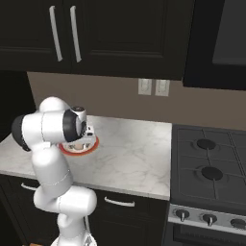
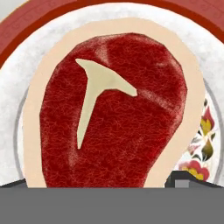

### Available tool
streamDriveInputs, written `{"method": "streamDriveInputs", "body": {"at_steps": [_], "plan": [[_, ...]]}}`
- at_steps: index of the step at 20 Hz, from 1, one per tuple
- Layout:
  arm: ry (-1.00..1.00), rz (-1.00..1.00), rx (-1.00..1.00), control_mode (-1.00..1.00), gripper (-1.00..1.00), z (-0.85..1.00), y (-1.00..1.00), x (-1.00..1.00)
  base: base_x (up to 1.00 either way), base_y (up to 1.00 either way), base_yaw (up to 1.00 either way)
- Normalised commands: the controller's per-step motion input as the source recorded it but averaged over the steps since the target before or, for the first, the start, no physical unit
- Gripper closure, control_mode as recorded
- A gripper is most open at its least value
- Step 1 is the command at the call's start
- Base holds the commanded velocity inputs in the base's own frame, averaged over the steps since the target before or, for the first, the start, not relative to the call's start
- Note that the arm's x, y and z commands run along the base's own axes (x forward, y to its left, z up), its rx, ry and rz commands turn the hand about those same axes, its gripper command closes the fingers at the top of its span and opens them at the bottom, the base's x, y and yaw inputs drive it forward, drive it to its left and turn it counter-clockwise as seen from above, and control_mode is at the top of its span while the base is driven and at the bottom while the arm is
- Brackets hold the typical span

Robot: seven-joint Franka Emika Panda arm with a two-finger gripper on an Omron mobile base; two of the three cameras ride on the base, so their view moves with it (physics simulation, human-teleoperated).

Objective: Place the steak on the counter behind the older steak on the same shelf of the fridge to maintain FIFO order. Close the fridge door when finished.

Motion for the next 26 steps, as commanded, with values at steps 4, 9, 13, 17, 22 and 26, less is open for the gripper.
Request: {"method": "streamDriveInputs", "body": {"at_steps": [4,9,13,17,22,26], "plan": [[0.00,0.00,0.02,-1.00,1.00,-0.20,0.18,0.32,0.00,0.00,0.00],[0.00,0.00,0.00,-1.00,1.00,-0.02,0.01,0.00,0.00,0.00,0.00],[-0.06,0.00,0.00,-1.00,1.00,0.01,0.00,-0.13,0.00,0.00,0.00],[-0.22,0.00,0.00,-1.00,1.00,0.52,-0.01,-0.76,0.00,0.00,0.00],[-0.17,0.00,0.00,-1.00,1.00,0.87,-0.04,-1.00,0.00,0.00,0.00],[-0.03,-0.01,0.00,-1.00,1.00,1.00,-0.13,-0.99,0.00,0.00,0.00]]}}
